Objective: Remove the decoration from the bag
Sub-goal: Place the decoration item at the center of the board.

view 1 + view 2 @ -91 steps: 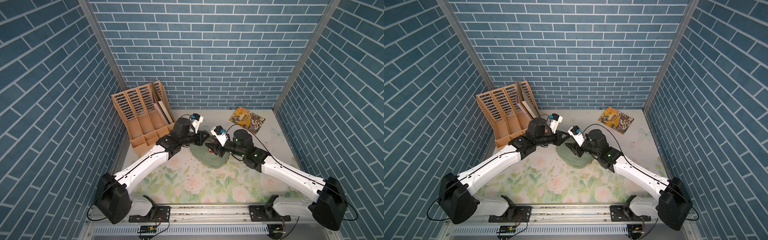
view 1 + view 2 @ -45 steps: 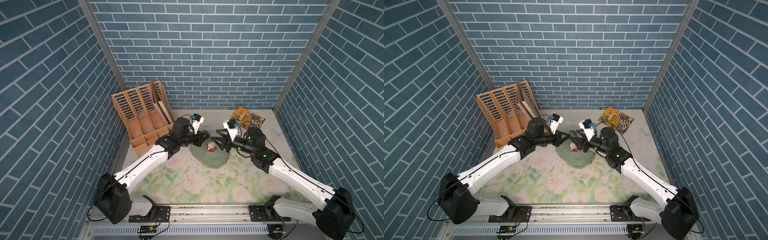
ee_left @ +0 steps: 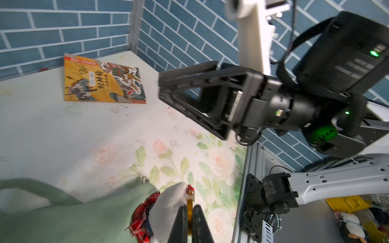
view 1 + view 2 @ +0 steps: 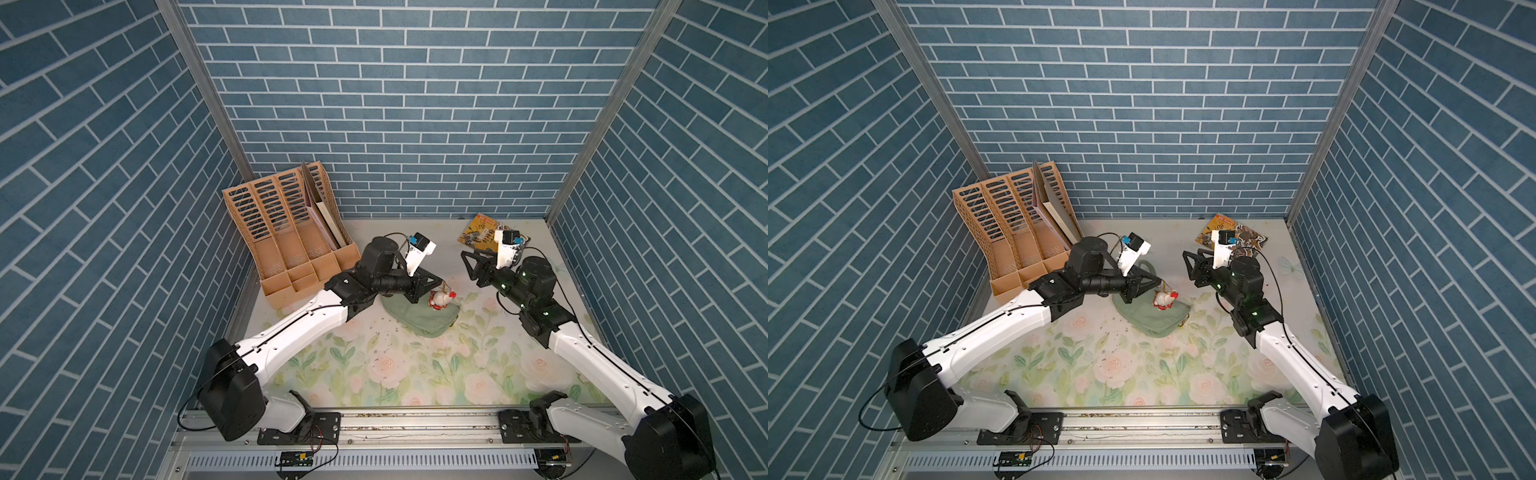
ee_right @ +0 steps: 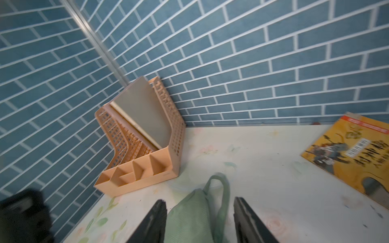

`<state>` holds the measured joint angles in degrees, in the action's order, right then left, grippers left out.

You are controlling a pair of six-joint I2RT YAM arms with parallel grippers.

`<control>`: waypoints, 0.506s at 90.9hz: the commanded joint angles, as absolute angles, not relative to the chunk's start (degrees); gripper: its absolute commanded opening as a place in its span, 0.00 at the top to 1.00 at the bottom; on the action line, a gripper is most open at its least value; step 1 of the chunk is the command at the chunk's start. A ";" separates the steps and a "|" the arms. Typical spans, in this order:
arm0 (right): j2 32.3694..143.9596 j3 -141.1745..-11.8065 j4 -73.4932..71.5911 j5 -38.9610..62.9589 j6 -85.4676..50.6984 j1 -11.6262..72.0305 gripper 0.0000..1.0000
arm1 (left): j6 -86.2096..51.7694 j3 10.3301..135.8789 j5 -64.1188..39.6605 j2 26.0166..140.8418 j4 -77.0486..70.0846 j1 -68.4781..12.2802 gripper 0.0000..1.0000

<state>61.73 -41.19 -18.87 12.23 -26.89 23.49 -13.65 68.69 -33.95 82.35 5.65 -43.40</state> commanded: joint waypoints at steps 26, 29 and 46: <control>60.93 -37.54 -14.29 2.32 -32.13 20.71 0.47 | -13.80 73.53 -23.63 87.77 2.91 -46.58 1.00; 61.48 -37.57 -13.23 2.01 -32.40 20.75 0.49 | -13.96 72.99 -22.76 87.24 3.08 -46.27 1.00; 64.64 -37.08 -7.07 0.58 -38.88 22.35 0.54 | -15.33 65.13 -18.65 79.70 6.57 -39.76 1.00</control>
<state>62.94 -38.35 -12.53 3.14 -33.63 21.23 -14.15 69.63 -22.94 85.27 4.38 -44.36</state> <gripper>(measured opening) 0.471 0.087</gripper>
